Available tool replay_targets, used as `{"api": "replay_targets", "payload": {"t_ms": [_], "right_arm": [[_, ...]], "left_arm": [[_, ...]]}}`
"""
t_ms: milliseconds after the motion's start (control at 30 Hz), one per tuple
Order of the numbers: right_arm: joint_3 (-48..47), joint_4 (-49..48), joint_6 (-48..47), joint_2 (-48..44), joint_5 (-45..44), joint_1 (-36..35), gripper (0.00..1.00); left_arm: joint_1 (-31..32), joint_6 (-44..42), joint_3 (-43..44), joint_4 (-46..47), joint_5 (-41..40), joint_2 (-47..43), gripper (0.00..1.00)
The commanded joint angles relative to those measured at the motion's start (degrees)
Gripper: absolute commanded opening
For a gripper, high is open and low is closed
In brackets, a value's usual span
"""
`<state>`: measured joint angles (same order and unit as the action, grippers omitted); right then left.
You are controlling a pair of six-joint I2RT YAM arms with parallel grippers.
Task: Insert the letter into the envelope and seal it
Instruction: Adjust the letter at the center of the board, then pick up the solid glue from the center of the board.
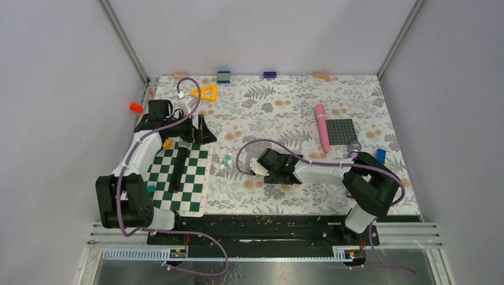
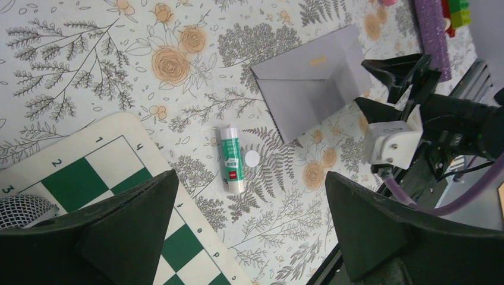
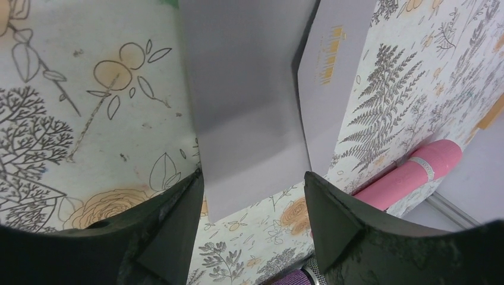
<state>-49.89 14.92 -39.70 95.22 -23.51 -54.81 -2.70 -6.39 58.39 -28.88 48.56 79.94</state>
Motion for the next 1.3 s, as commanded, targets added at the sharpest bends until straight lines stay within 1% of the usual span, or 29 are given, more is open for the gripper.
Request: {"api": "replay_targets", "payload": {"t_ms": [0,100,167,267,300,367,400,433,467,533,600,700,733,967,1267], "right_arm": [[-2.4,4.3,0.7,-4.4,1.9,-0.3,0.70],[-6.9,11.0,3.0,-9.6,6.4,-0.1,0.71],[-10.8,15.0,6.8,-12.8,8.5,0.7,0.74],[-16.3,21.1,10.1,-15.4,13.0,4.6,0.76],[-18.0,23.4,10.7,-16.2,17.4,7.5,0.80],[-20.6,24.5,13.0,-17.7,22.0,12.4,0.85],[-21.9,25.2,13.8,-18.4,24.7,14.6,0.90],[-22.9,25.3,15.2,-19.0,26.8,16.3,0.98],[-23.8,25.3,16.7,-19.6,28.6,18.1,0.99],[-25.6,25.2,20.4,-20.4,29.2,20.2,1.00],[-26.2,24.9,24.4,-21.5,26.6,21.8,1.00],[-24.9,24.0,28.2,-24.1,32.3,25.8,1.00],[-24.5,23.7,28.9,-25.1,32.9,26.4,1.00],[-20.2,18.2,30.3,-30.7,32.4,27.6,1.00],[-18.0,16.2,30.4,-31.4,30.9,27.7,1.00]], "left_arm": [[1.3,-4.0,-1.2,-0.9,-2.4,-1.9,0.99],[4.9,-5.4,-2.2,-1.1,-8.5,-2.1,0.99],[8.1,-6.3,-2.4,-1.9,-13.2,-1.6,0.99],[11.7,-7.4,-2.7,-3.0,-16.3,-0.5,0.99],[12.4,-7.8,-2.6,-3.3,-17.8,-0.2,0.99],[13.7,-8.5,-2.7,-4.1,-19.0,0.3,0.99],[14.5,-8.7,-2.7,-4.3,-20.0,0.6,0.98],[15.3,-9.2,-2.7,-4.6,-20.9,0.7,0.97],[16.3,-9.6,-2.9,-4.9,-21.9,0.7,0.96],[18.2,-10.5,-3.5,-5.2,-24.3,0.4,0.92],[19.7,-11.1,-4.0,-5.5,-25.7,0.1,0.90],[20.8,-11.3,-4.5,-5.7,-26.4,0.4,0.88],[21.2,-11.4,-4.7,-5.7,-27.0,0.7,0.87],[24.4,-10.9,-6.2,-3.9,-33.1,2.9,0.74],[26.0,-10.1,-7.4,-0.8,-35.8,6.5,0.72]]}}
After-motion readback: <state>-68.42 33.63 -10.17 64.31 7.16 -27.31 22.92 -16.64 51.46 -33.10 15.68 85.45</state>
